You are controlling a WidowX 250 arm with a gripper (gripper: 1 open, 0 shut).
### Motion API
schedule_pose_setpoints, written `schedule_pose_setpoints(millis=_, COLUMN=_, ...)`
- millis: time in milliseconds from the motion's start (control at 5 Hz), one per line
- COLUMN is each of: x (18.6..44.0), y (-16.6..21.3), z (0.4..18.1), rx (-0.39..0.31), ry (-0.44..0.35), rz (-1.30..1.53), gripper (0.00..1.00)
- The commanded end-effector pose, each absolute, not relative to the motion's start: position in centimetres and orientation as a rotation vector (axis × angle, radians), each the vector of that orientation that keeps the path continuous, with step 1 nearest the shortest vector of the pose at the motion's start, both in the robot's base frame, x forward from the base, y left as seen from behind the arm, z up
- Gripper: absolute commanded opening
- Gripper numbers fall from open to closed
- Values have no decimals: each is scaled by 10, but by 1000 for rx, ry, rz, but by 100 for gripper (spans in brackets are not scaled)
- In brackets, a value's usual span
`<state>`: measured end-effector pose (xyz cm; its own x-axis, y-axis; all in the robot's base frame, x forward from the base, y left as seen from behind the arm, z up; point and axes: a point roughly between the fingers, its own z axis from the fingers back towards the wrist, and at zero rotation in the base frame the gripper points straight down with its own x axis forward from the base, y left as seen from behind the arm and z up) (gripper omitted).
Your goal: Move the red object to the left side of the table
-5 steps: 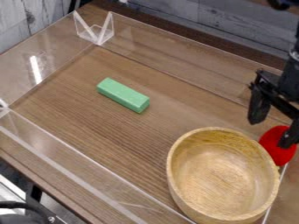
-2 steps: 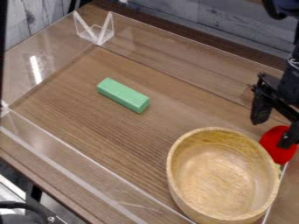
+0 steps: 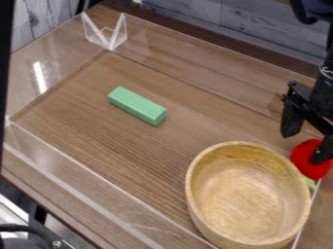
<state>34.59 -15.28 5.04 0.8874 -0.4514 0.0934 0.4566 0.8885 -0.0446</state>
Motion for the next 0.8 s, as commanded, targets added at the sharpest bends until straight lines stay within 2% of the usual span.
schedule_pose_setpoints(millis=0, x=362, y=-153, z=70, rx=-79, ry=-168, rz=-472, gripper=100)
schedule_pose_setpoints(millis=600, x=373, y=-151, z=56, rx=-73, ry=-177, rz=-468, gripper=100)
